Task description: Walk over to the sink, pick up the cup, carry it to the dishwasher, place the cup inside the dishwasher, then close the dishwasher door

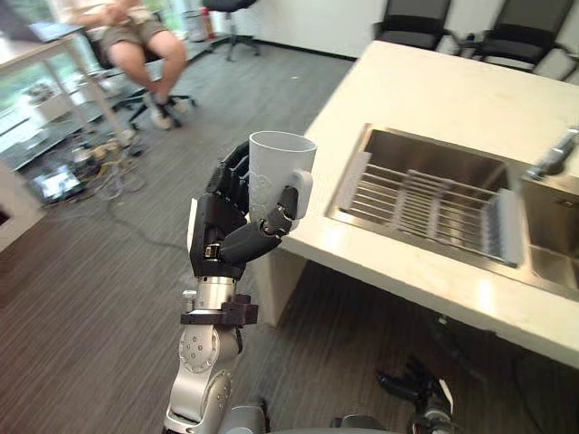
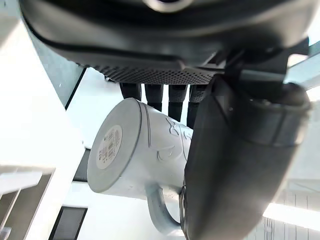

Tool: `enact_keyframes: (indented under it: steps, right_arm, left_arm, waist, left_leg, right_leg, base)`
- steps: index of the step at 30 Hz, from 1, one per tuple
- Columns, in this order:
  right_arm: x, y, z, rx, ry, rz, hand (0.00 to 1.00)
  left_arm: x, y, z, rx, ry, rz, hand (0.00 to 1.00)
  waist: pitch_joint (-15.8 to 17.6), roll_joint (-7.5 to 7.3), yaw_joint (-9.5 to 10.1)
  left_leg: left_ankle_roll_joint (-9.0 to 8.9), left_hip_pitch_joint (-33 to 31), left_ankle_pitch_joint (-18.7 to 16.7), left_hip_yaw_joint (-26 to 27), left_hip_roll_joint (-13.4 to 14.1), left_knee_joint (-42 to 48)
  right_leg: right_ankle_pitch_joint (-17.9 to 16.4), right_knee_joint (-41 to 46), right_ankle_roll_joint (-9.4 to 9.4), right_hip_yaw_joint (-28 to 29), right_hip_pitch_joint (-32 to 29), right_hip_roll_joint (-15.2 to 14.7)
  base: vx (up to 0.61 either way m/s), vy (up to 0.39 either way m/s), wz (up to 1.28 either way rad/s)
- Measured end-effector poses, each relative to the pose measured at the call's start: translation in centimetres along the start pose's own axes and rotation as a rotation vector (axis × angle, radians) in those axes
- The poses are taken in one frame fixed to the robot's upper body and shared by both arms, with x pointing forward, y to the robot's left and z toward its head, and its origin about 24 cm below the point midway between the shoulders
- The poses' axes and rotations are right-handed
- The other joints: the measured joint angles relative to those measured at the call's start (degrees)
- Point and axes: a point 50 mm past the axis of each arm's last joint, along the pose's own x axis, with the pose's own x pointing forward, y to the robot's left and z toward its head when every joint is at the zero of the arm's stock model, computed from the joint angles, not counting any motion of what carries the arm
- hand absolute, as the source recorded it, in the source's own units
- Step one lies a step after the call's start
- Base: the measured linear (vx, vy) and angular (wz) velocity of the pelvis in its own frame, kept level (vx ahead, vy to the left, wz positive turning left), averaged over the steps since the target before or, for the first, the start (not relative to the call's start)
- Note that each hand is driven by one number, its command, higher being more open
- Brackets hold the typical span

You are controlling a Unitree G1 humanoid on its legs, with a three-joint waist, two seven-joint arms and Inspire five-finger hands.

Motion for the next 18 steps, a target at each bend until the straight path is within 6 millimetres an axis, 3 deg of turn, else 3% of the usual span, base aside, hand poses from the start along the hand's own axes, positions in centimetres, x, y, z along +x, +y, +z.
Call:
enact_keyframes:
  steps: [1,2,4,7,8,9,10,11,14,16,18]
  right_arm:
    - [0.1,-0.6,0.2,-0.018,-0.004,-0.016,0.90]
    - [0.2,-0.7,0.3,-0.023,-0.007,-0.021,0.90]
    - [0.6,-0.5,0.9,-0.020,-0.021,-0.019,0.90]
    - [0.8,-0.5,0.5,-0.010,0.010,-0.029,0.90]
    - [0.9,-0.4,0.3,-0.011,0.029,-0.026,0.90]
    - [0.9,-0.2,0.1,-0.011,0.040,-0.022,0.90]
    - [0.8,0.2,-0.4,-0.003,0.061,-0.011,0.90]
    - [0.5,0.6,-0.9,0.009,0.078,0.000,0.90]
    - [0.0,1.2,-1.1,0.016,0.071,0.021,0.90]
    - [-0.4,1.4,-0.5,0.023,0.028,0.036,0.90]
    - [-0.4,1.8,0.0,0.032,0.004,0.047,0.90]
  left_arm:
    - [0.0,-0.1,0.0,-0.017,-0.001,0.000,0.30]
    - [0.0,0.0,0.1,-0.023,-0.005,0.000,0.30]
    - [-0.2,0.3,0.0,-0.019,0.002,0.005,0.30]
    - [-0.4,0.5,-0.2,-0.025,0.018,0.014,0.30]
    - [-0.5,0.5,-0.3,-0.031,0.025,0.010,0.30]
    - [-0.5,0.5,-0.4,-0.034,0.032,0.011,0.30]
    - [-0.4,0.4,-0.5,-0.032,0.044,-0.009,0.30]
    - [-0.5,0.1,-0.7,-0.029,0.058,-0.035,0.30]
    - [-0.5,-0.1,-0.8,-0.034,0.065,-0.050,0.30]
    - [-0.3,-0.2,-0.6,-0.044,0.055,-0.054,0.30]
    - [-0.3,-0.3,-0.4,-0.056,0.045,-0.053,0.30]
  waist:
    - [-0.60,1.04,-0.73]
    - [-0.65,1.18,-0.93]
    - [-0.53,0.51,-0.95]
    - [0.11,-0.39,-0.87]
    - [0.32,0.01,-0.86]
    - [0.48,-0.17,-1.25]
    - [0.62,0.04,-2.54]
    - [0.86,-0.13,-2.97]
    - [0.99,-0.28,-2.81]
    - [0.89,-0.48,-2.37]
    - [0.77,-0.79,-2.20]
  left_leg:
    - [-0.31,0.47,-0.14,5.46,2.33,1.59]
    - [-0.85,0.26,-0.17,5.28,1.83,1.19]
    - [0.14,-0.29,-0.33,2.78,-3.16,-1.74]
    - [2.22,-0.97,-2.55,0.73,-6.80,0.27]
    - [2.58,-0.84,-4.29,-0.45,-7.53,2.30]
    - [3.02,-0.56,-4.95,-1.47,-8.11,2.83]
    - [3.74,0.47,-5.50,-4.47,-9.29,2.96]
    - [4.16,1.47,-5.86,-7.45,-10.00,2.77]
    - [4.94,4.80,-5.42,-13.45,-11.84,0.40]
    - [4.69,6.84,-5.61,-16.91,-13.21,-0.27]
    - [3.97,7.74,-6.07,-18.02,-13.61,-0.08]
  right_leg:
    - [-0.24,-0.37,0.37,-2.65,1.16,-0.12]
    - [-0.62,-0.12,0.82,-3.47,1.36,-0.44]
    - [-2.61,0.74,0.58,-5.50,1.45,-3.62]
    - [-4.72,2.76,1.72,-7.70,2.50,-7.17]
    - [-4.76,8.05,2.61,-6.85,2.42,-8.55]
    - [-4.29,12.45,2.29,-5.36,1.08,-9.20]
    - [-1.76,21.89,0.84,-0.26,-2.19,-9.28]
    - [-2.29,27.22,1.08,5.82,-4.35,-6.62]
    - [-6.93,28.65,0.95,15.12,-8.79,0.62]
    - [-7.76,24.27,1.38,19.15,-11.06,3.70]
    - [-7.59,20.06,1.53,20.29,-11.78,4.66]
  base:
    - [0.02,0.122,1.34]
    - [0.01,0.168,0.98]
    - [-0.01,0.176,0.80]
    - [0.05,0.259,0.75]
    - [0.09,0.167,0.57]
    - [0.15,0.190,0.91]
    - [0.19,0.180,1.22]
    - [0.22,0.145,1.30]
    - [0.21,0.050,1.12]
    - [0.23,-0.009,1.06]
    - [0.24,-0.055,0.99]
